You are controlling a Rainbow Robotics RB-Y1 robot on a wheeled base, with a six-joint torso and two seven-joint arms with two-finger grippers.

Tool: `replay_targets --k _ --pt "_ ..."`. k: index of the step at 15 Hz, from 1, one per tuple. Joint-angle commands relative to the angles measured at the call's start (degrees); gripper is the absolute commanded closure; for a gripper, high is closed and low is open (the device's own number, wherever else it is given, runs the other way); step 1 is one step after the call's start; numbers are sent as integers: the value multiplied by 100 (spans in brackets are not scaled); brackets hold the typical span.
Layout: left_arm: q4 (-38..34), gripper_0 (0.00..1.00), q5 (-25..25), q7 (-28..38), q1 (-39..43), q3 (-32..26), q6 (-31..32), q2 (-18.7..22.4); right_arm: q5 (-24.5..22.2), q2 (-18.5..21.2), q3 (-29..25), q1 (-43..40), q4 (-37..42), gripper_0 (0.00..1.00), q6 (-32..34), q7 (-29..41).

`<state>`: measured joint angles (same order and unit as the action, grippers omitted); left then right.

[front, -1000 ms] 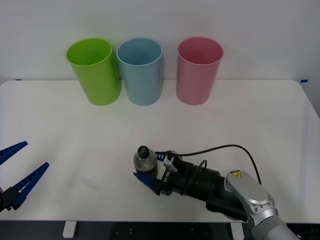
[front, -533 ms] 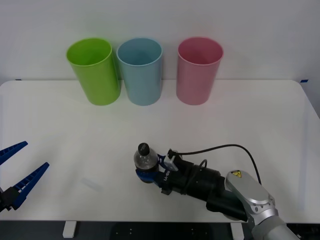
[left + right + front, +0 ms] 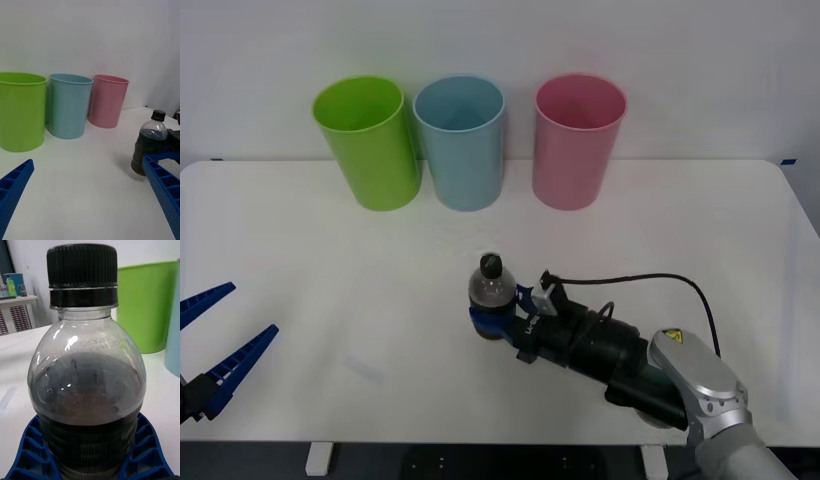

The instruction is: Grasp the object on the table and drop it into the matching bin: aluminum can to the light blue bin, PET bottle to the pink bin.

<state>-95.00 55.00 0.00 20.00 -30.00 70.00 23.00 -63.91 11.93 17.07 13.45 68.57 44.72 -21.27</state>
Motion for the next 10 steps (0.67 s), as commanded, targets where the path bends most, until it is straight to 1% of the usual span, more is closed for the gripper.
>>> replay_targets --k 1,3,5,8,10 --pt "0 0 0 0 0 0 0 0 -7 -6 -274 -1 183 100 -51 141" --pt "0 0 0 0 0 0 0 0 -7 3 -459 -1 306 100 -51 316" --pt "0 0 0 0 0 0 0 0 -77 11 -652 -1 525 100 -59 747" --pt "0 0 0 0 0 0 0 0 -315 20 -977 -1 886 100 -95 1397" --pt "0 0 0 0 0 0 0 0 -367 82 -1144 -1 1141 100 -95 1802"
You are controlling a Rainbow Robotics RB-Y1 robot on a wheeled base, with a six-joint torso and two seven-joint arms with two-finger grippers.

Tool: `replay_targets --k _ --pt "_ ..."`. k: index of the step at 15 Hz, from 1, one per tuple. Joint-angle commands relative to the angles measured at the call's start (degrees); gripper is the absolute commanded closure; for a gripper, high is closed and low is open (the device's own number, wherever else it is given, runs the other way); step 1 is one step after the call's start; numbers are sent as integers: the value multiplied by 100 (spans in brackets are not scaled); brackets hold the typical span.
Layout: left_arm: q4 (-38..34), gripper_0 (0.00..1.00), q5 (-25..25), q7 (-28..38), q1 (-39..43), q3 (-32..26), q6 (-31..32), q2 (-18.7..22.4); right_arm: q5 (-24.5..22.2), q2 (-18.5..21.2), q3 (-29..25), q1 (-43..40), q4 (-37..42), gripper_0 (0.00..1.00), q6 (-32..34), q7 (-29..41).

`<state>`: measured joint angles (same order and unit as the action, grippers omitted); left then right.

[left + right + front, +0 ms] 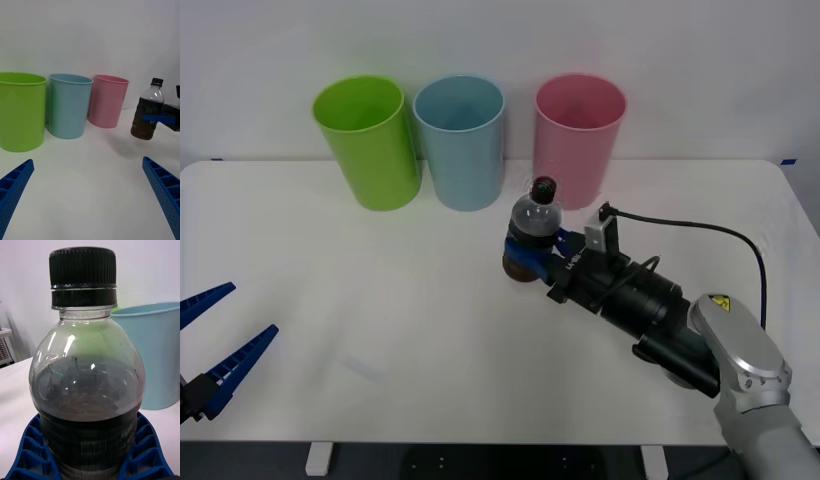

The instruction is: Grasp the object on the table and drop it into the matching bin: aluminum can to the light blue bin, PET bottle to the pink bin.

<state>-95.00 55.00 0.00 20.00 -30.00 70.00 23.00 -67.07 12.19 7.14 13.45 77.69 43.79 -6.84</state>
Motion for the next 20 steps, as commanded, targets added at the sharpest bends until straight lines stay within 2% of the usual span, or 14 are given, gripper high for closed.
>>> replay_targets --k 1,5,12,17,20 --pt "0 0 0 0 0 0 0 0 -52 91 -213 0 326 100 -11 517" --pt "0 0 0 0 0 0 0 0 -61 276 -451 0 748 100 -55 763" --pt "0 0 0 0 0 0 0 0 -597 759 -662 53 1873 100 -372 2327" --pt "0 0 0 0 0 0 0 0 -1230 873 -925 484 1978 100 -459 2740" --pt "0 0 0 0 0 0 0 0 -1388 882 -1092 905 1671 100 -495 2784"
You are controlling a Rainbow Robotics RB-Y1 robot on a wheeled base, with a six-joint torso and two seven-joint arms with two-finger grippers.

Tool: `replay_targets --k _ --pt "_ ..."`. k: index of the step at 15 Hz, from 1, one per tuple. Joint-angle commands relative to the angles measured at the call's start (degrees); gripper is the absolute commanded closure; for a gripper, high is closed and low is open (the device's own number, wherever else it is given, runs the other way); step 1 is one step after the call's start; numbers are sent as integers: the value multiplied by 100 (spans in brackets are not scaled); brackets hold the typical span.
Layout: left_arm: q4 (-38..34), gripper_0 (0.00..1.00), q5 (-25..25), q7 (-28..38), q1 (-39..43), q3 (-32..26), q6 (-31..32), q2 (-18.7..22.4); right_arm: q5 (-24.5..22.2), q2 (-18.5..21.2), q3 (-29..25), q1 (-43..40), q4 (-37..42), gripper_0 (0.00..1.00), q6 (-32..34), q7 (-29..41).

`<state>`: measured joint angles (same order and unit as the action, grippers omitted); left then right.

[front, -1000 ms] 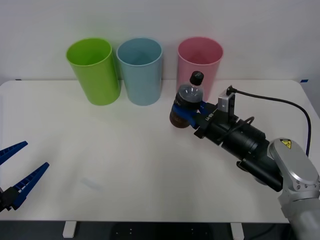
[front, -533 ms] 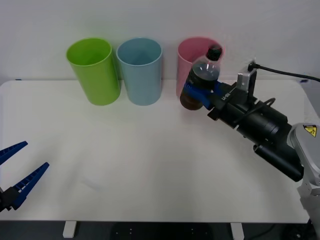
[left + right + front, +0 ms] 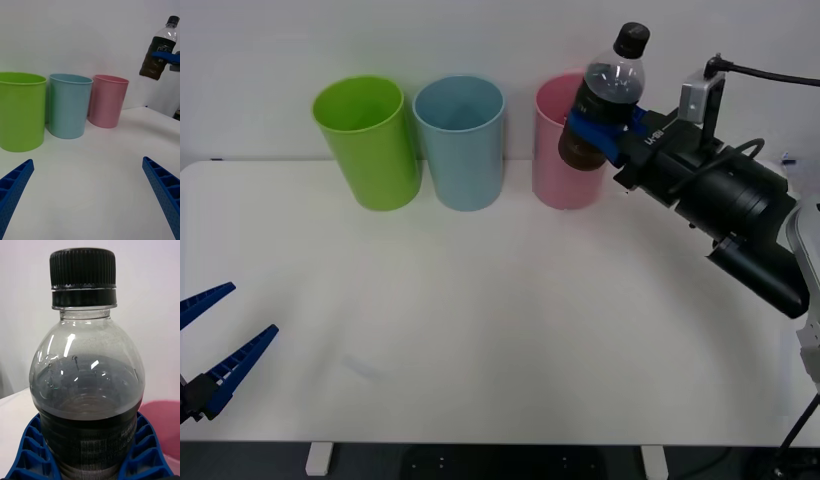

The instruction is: Grasp the object on the table and drop it into the matching bin: aluminum can to the light blue bin, PET bottle to the pink bin.

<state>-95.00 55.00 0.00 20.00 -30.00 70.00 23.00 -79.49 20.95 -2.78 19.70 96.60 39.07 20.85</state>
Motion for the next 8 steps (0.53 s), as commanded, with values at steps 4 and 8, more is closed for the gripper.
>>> replay_targets --k 4,8 --pt "0 0 0 0 0 0 0 0 -375 6 -170 975 -985 100 -233 -20" --pt "0 0 0 0 0 0 0 0 -489 6 -223 1651 -1847 100 -435 -81"
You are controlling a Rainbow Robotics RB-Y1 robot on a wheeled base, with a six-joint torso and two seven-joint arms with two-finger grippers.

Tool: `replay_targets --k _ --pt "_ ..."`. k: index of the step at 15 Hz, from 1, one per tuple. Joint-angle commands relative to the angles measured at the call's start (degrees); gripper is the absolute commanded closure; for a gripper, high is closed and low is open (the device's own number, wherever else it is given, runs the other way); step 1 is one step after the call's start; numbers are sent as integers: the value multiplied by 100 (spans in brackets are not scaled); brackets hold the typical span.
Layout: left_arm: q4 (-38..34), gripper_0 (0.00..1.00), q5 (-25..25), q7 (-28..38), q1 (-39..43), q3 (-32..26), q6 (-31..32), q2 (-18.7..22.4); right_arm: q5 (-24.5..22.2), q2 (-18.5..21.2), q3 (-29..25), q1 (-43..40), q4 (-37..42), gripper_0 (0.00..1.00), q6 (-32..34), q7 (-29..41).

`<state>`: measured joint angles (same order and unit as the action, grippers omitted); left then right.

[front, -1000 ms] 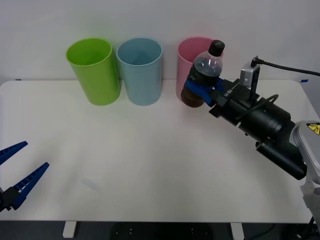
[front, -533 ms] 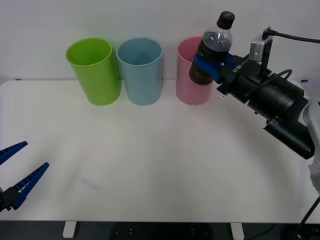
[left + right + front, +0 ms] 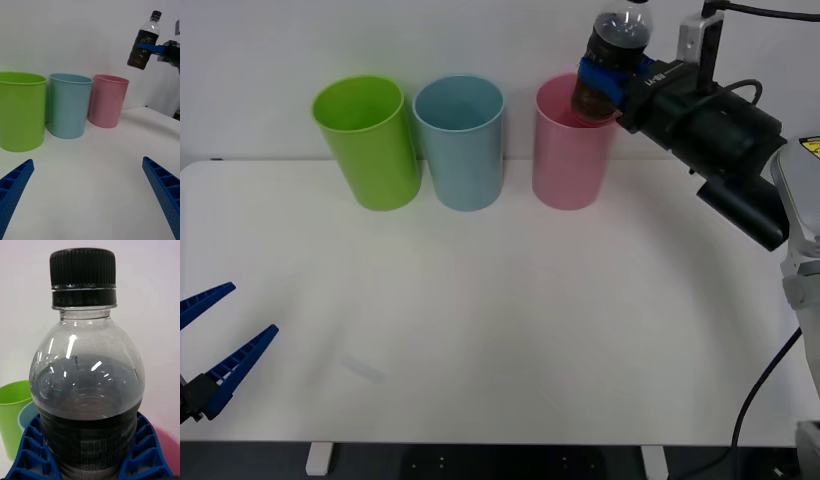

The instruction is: Grasp the object on the table and drop it into the matching bin: aluminum can to the light blue bin, PET bottle to the pink bin.

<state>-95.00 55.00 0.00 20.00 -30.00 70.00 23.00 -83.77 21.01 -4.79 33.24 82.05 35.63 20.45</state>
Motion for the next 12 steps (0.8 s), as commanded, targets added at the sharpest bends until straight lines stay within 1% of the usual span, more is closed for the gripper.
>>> replay_targets --k 1,7,12 --pt "0 0 0 0 0 0 0 0 -61 0 -22 491 -638 100 -179 -59" --pt "0 0 0 0 0 0 0 0 -70 -62 -22 1590 -2352 100 -671 -296" --pt "0 0 0 0 0 0 0 0 -70 -229 -13 2205 -3345 100 -1084 -516"
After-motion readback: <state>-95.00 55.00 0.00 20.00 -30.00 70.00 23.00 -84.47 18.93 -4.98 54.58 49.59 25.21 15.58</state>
